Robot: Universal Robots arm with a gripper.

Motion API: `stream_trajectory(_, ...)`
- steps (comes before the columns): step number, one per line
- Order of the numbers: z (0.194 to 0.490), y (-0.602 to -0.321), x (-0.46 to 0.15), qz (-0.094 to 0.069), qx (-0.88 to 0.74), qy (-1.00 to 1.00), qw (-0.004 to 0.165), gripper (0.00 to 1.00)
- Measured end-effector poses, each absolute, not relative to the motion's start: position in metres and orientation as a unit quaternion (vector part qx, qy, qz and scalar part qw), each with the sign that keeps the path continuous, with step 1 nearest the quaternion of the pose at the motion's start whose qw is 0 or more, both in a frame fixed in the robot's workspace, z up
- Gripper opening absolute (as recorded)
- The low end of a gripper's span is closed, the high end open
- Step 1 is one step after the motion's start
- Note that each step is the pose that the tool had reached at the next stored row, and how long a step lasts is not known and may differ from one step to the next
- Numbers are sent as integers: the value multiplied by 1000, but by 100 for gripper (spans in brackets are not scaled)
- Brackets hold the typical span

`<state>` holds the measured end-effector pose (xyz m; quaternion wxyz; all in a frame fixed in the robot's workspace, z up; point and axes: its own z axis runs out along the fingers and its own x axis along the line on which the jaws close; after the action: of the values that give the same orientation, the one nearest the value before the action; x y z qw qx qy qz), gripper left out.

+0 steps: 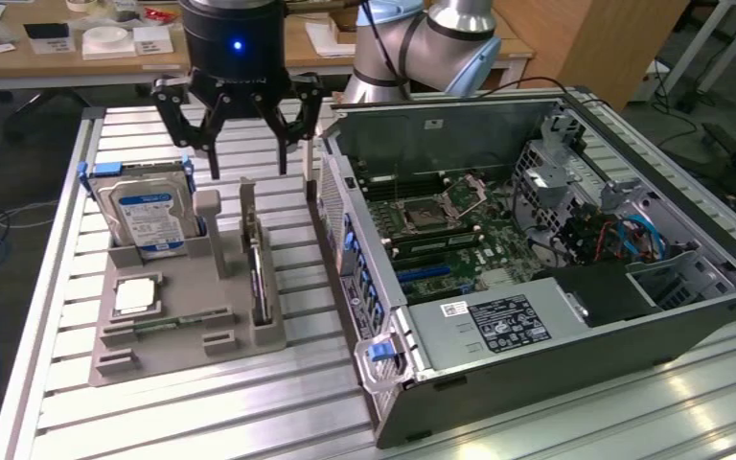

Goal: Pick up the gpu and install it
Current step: 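Pick up the gpu and move the gpu toward the slot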

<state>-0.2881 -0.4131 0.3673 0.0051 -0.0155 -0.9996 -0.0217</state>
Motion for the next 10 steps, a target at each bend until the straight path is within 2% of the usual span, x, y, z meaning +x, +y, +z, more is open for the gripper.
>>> stream_trajectory(10,349,-414,-288,-22,-16,-1000,5,71)
